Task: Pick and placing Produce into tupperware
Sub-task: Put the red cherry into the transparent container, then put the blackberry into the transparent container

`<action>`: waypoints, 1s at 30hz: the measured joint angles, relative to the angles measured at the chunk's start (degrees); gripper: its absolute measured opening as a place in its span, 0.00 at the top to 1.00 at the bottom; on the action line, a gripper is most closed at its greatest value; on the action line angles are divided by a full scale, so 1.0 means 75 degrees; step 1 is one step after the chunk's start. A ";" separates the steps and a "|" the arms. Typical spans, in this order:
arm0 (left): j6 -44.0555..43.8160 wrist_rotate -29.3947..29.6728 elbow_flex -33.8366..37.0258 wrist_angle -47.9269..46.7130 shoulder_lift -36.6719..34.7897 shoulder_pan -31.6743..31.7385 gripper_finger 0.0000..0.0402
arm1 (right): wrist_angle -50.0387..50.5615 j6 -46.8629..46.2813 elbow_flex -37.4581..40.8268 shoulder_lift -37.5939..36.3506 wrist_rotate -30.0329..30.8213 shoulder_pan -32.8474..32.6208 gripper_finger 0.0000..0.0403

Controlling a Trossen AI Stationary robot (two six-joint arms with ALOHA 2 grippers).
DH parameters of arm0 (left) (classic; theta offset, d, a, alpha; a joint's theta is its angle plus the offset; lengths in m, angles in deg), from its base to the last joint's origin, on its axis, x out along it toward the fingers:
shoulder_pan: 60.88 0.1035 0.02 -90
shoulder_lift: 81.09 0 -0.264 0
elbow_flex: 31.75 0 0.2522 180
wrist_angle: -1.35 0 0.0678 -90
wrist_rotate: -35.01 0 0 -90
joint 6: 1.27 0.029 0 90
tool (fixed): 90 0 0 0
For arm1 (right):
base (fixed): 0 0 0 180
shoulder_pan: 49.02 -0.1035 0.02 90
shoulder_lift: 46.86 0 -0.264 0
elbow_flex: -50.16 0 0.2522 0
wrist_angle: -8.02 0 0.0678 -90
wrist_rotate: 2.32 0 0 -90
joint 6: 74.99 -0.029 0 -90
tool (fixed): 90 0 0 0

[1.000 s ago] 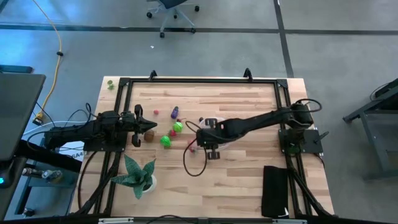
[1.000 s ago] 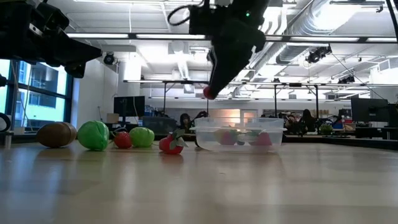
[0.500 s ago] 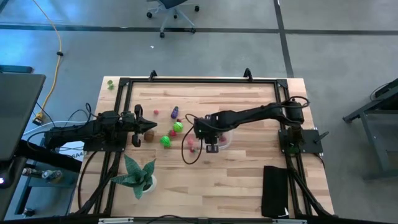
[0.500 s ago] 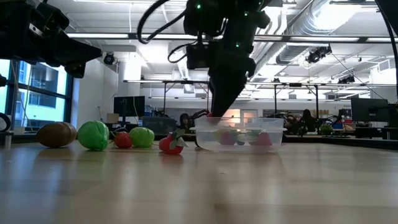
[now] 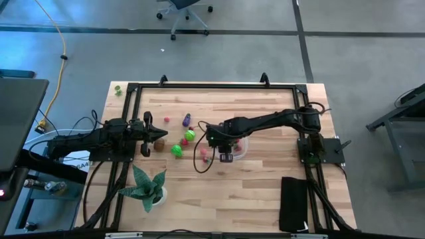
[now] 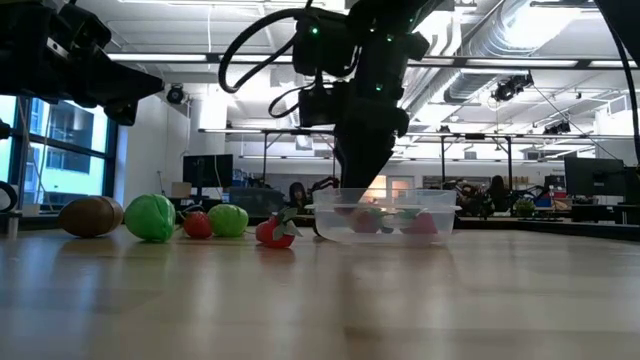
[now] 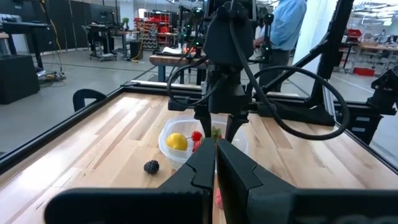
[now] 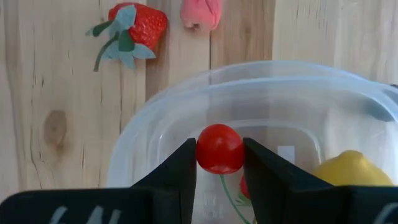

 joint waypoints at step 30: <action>-0.0001 0.0000 -0.0003 0.0001 -0.0001 -0.0002 0.99 | 0.0147 -0.0006 -0.0002 0.0122 0.0061 0.0090 0.59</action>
